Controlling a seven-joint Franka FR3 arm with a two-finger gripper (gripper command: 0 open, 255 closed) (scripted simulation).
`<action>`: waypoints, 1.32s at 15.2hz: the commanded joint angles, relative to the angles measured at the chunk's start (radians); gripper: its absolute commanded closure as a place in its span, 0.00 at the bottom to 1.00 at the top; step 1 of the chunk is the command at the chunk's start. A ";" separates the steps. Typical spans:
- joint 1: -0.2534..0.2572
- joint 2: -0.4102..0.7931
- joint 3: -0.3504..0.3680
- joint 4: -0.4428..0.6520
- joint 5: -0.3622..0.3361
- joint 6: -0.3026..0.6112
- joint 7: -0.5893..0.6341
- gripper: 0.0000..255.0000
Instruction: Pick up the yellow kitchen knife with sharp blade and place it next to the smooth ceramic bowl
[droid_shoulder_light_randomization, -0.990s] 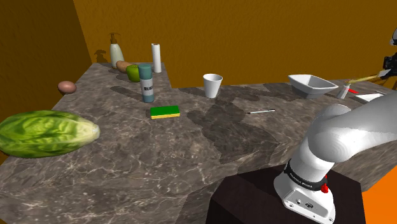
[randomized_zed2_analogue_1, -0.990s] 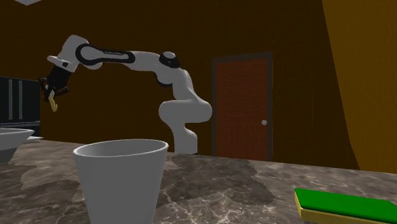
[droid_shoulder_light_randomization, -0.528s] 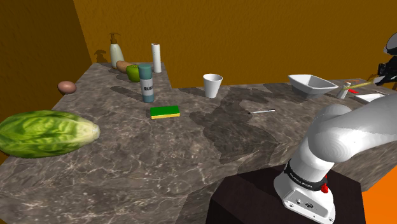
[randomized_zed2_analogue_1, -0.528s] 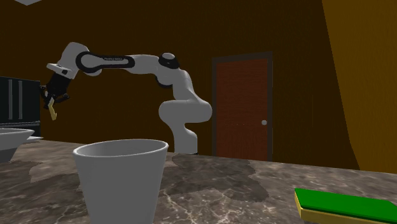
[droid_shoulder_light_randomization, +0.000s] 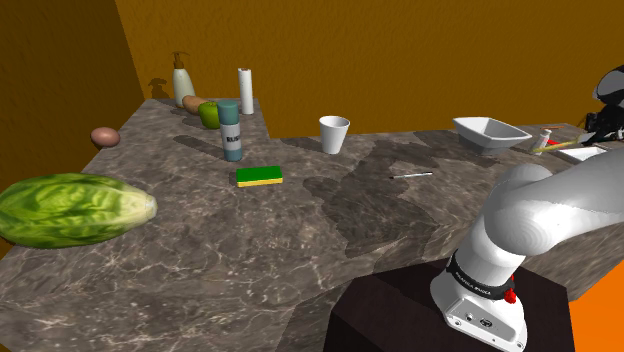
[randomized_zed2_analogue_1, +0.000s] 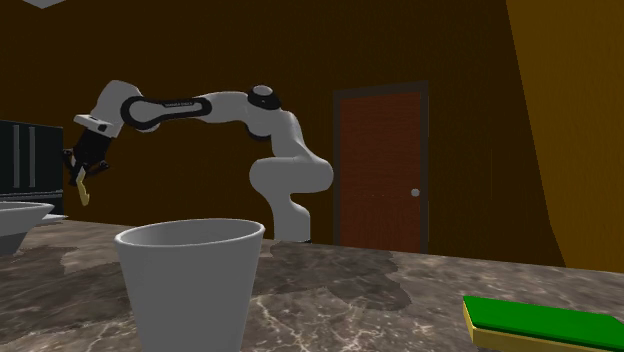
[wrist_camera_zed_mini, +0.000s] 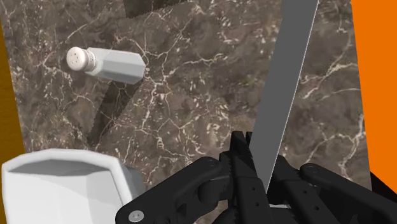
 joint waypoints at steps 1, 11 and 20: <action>0.007 -0.005 -0.019 -0.011 -0.013 0.019 0.005 1.00; 0.045 -0.030 -0.117 -0.067 -0.084 0.118 0.042 1.00; 0.059 -0.037 -0.148 -0.079 -0.107 0.146 0.054 1.00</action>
